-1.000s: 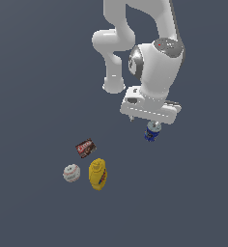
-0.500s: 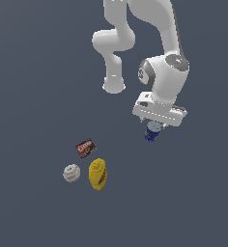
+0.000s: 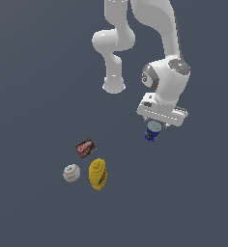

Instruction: Pick up a designated object from a clutter of objects.

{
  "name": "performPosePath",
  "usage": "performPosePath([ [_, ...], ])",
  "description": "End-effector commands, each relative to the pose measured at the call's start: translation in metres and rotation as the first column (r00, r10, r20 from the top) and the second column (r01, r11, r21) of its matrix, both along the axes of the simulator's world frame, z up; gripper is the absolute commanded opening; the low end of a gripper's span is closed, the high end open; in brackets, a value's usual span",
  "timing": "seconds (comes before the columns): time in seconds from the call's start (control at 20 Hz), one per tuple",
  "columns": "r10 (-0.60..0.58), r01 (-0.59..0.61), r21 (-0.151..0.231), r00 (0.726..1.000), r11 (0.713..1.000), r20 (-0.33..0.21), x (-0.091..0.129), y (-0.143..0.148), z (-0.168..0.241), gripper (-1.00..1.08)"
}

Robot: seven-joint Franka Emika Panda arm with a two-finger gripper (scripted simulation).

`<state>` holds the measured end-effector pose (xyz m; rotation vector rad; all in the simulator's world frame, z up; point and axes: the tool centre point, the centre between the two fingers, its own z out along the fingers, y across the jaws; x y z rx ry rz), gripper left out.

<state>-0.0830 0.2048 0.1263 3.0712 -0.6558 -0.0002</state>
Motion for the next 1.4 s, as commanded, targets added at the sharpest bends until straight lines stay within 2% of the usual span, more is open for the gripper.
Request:
performPosePath([
  [0.0, -0.005, 0.005, 0.001, 1.000, 1.000, 0.000, -0.002, 0.002, -0.002, 1.00],
  [0.3, -0.003, 0.003, 0.001, 1.000, 1.000, 0.000, -0.002, 0.002, -0.006, 1.00],
  [0.75, -0.005, 0.005, 0.002, 1.000, 1.000, 0.000, -0.003, 0.002, -0.042, 1.00],
  [1.05, -0.005, 0.005, 0.001, 1.000, 1.000, 0.000, -0.003, 0.002, -0.052, 1.00],
  [1.1, -0.005, 0.005, 0.001, 1.000, 1.000, 0.000, -0.003, 0.002, -0.052, -1.00],
  [1.35, -0.005, 0.005, 0.001, 1.000, 1.000, 0.000, -0.003, 0.002, -0.052, -1.00],
])
